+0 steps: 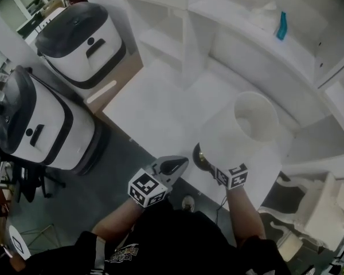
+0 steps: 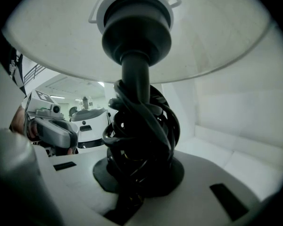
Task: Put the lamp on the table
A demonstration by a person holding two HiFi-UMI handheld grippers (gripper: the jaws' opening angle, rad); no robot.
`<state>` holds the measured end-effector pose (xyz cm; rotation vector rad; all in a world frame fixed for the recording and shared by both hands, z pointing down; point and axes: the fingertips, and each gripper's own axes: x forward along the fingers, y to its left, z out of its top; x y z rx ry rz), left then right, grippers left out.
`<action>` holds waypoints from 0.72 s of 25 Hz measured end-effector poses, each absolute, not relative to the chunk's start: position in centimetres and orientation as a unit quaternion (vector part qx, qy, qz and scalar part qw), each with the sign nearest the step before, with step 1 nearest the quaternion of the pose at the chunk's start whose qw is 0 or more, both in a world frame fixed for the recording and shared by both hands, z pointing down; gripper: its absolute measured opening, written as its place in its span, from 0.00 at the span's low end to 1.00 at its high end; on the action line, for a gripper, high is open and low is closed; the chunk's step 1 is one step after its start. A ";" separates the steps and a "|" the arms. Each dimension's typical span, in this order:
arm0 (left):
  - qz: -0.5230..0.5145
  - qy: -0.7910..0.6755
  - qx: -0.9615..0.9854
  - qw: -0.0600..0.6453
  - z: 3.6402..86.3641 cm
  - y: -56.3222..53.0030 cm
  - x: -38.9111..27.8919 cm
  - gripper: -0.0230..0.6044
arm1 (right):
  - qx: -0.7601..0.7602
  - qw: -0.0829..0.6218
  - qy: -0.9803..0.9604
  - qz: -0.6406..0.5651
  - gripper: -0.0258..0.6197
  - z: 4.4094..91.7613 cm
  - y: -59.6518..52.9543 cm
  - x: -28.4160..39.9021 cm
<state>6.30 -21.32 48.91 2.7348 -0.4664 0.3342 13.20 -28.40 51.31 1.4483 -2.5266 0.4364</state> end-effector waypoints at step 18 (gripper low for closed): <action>0.134 -0.110 0.972 0.159 51.7 -28.2 7.8 0.04 | 0.522 0.106 -0.830 0.161 0.12 55.7 -37.1 15.0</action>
